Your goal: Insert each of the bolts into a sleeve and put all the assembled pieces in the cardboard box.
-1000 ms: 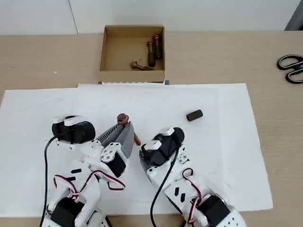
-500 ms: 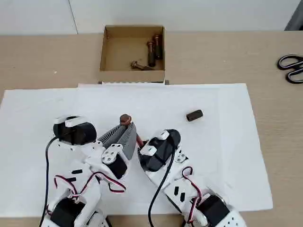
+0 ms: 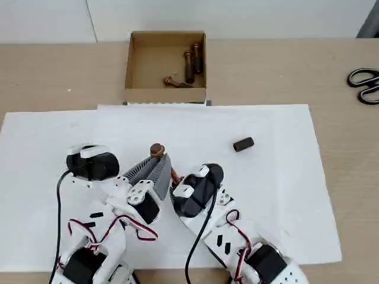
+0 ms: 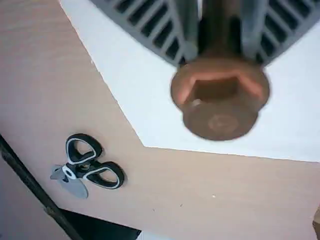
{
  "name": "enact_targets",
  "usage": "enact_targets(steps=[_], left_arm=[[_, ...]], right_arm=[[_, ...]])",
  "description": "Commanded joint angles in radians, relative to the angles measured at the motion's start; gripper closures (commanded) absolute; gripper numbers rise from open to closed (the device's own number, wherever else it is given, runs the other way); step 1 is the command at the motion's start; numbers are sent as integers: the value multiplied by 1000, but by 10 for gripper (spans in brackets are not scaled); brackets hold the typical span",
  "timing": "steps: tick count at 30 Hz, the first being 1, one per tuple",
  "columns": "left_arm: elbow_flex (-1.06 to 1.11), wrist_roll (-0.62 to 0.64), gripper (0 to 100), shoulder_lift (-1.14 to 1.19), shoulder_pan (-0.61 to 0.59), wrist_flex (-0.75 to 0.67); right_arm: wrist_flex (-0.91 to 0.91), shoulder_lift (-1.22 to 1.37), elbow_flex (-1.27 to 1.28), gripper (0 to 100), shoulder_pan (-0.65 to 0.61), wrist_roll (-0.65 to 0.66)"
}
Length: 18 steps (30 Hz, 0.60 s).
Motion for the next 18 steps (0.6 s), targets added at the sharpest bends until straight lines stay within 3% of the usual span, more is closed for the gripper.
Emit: enact_targets(steps=[1, 5, 15, 18], left_arm=[[-42, 5, 994, -9, 38, 23], [-44, 0, 994, -12, 117, 97], [-48, -3, 994, -9, 166, 206], [-42, -55, 994, -8, 199, 238]], right_arm=[[-33, -12, -12, 996, -15, 11], [-33, -12, -15, 996, -15, 15], [-125, -12, -15, 996, -8, 69], [-125, -12, -15, 996, -8, 69]])
